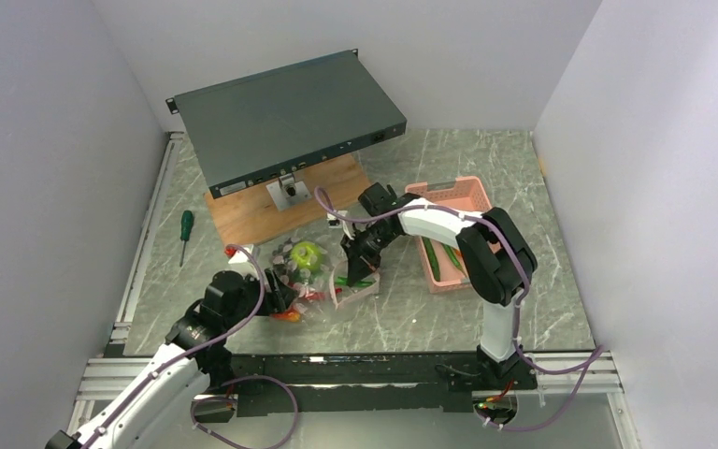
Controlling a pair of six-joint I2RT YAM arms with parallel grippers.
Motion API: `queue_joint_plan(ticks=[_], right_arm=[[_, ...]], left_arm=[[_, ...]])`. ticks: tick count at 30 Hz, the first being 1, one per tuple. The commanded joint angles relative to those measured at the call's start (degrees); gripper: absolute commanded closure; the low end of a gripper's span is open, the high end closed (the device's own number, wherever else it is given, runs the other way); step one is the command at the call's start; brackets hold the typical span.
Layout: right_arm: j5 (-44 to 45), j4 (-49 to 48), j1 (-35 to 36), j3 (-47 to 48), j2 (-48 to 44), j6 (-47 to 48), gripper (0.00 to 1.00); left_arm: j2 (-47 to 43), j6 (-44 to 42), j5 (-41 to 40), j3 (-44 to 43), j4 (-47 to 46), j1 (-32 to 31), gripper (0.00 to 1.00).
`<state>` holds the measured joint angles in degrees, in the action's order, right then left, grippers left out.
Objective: Open the zip-top bag and remove the fake food
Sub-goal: Pick up the fake vegetable from the zipper food storage bag.
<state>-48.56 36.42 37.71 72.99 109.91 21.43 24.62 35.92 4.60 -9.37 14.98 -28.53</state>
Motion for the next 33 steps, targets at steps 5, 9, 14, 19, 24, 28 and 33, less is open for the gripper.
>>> queue_joint_plan(ticks=[5,9,14,19,24,28,33], right_arm=[[-3.72,-10.92,3.42,-1.73,-0.93,-14.15,1.00],[2.15,-11.67,4.16,-2.62,-0.99,-14.29,1.00],[3.92,-12.14,4.15,-3.14,-1.51,-14.31,1.00],[0.55,-12.27,4.14,-3.81,-3.15,-13.80,1.00],[-0.37,-15.47,3.38,-6.91,-7.06,-15.64,1.00],[6.31,-18.07,3.18,-9.85,-8.47,-16.80,1.00],[12.33,-24.56,3.35,-15.04,-10.55,-20.84,1.00]], left_arm=[[-2.79,-3.35,8.31,-7.05,-0.14,-0.72,0.24],[-5.56,-5.23,8.22,-10.94,4.39,-3.33,0.13],[-5.23,-4.32,4.97,-15.68,10.16,-7.83,0.04],[-3.75,2.16,-6.95,-18.09,20.09,-10.04,0.01],[-4.97,6.20,-14.66,-19.79,26.52,-10.13,0.00],[-4.79,6.09,-15.41,-22.25,28.19,-10.02,0.00],[-4.32,4.95,-9.53,-22.98,23.70,-10.07,0.00]])
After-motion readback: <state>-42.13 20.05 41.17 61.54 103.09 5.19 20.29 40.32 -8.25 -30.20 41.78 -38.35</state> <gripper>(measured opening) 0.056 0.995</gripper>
